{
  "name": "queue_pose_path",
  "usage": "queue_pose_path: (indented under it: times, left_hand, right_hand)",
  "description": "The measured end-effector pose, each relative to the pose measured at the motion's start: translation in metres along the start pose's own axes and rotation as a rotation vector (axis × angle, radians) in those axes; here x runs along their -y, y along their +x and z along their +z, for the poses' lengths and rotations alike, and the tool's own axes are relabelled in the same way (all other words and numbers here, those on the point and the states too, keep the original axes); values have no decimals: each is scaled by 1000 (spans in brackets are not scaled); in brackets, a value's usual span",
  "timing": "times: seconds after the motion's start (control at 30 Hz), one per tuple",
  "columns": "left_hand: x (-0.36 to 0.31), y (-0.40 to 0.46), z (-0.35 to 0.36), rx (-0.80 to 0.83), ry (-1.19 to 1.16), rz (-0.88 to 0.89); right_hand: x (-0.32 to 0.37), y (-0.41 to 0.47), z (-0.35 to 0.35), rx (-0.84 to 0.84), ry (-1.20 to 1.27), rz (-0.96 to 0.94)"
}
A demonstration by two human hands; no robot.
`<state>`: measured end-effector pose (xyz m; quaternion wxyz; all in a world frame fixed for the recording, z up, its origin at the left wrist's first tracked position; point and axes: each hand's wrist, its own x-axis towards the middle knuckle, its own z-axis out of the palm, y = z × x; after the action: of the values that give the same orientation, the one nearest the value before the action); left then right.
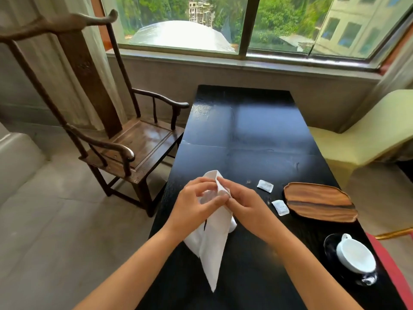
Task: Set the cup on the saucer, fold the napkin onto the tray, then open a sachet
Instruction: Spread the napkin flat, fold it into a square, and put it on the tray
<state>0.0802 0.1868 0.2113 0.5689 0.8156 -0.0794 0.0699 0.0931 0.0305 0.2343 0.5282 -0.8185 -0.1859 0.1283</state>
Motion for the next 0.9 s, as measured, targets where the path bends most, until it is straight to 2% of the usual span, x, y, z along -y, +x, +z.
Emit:
queue_pose_path:
  times: [0.13,0.27,0.33,0.4,0.5,0.53,0.6,0.7,0.73,0.8,0.9]
  left_hand:
    - [-17,0,-2,-78,4,6]
    - [-28,4,-17,-20,59,-12]
    - [-33,9,-28,74,106,-48]
    - [-37,15,-42,211,53,-132]
    - [-48,28,-71,450,-149,-239]
    - [-50,33,-82,527,-152,-255]
    - [-54,44,-105,686,29,-291]
    - [-54,57,-130,927,539,-299]
    - [-52,60,-134,962,667,-294]
    - [-45,69,-138,876,811,-264]
    - [-37,89,-140,549,942,-170]
  right_hand:
    - [8,-6,-1,-64,-202,-64]
    - [7,-8,-8,-172,-263,-93]
    - [3,-8,-14,-207,-281,-86]
    - [-5,-11,-17,-197,-335,-70]
    - [-25,-15,-21,-89,-374,34]
    - [-32,-17,-25,-48,-383,75]
    - [-43,-19,-37,27,-448,138]
    - [-46,-18,-58,98,-581,155]
    - [-44,-17,-64,101,-623,140]
    - [-38,-9,-76,48,-697,103]
    - [-28,15,-92,-174,-729,34]
